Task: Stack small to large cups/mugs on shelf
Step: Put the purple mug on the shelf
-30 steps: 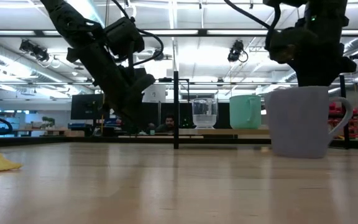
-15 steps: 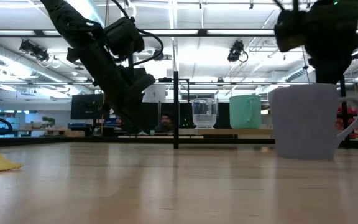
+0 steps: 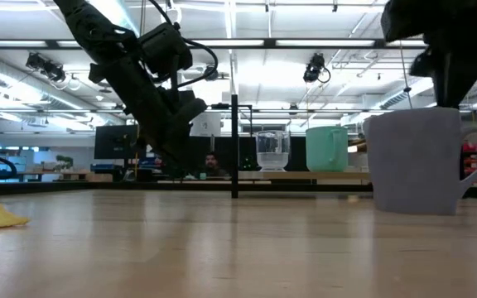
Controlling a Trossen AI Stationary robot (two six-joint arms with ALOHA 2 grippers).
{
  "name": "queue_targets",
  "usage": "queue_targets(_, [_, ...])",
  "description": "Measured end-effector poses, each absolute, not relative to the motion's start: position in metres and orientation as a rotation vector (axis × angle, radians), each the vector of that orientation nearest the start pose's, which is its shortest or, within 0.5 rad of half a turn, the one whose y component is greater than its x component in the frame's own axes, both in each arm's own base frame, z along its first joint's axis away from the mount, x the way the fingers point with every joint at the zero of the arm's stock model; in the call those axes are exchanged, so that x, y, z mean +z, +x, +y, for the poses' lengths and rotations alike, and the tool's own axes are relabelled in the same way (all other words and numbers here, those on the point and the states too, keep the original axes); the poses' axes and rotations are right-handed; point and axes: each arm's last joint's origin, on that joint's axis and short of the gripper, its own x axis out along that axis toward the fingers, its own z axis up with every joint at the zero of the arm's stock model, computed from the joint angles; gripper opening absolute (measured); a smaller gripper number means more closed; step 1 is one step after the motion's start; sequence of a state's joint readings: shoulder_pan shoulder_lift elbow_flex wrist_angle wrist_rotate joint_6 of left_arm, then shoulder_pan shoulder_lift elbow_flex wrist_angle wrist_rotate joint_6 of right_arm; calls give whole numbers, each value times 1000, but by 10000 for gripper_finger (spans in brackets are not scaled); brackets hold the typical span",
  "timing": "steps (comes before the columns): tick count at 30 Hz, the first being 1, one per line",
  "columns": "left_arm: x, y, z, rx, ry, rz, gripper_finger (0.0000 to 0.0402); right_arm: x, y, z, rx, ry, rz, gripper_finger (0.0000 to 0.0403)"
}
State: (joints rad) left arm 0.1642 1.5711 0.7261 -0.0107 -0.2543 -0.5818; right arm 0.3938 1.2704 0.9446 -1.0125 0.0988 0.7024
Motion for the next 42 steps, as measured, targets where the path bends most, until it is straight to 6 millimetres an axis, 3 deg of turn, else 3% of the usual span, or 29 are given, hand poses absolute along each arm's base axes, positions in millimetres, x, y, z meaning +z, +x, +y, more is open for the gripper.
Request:
queue_targets(9, [152, 285, 55, 626, -489, 723, 32, 257, 216, 69, 54, -106, 1231, 95])
queue_targets(18, [152, 285, 55, 621, -478, 726, 21, 251, 231, 53, 207, -305, 1214, 95])
queue_targets(32, [152, 284, 63, 616, -415, 744, 39, 246, 245, 44, 330, -346, 1165, 95])
queue_targets(42, [152, 282, 70, 644, -432, 741, 41, 220, 262, 38, 376, -394, 1244, 95])
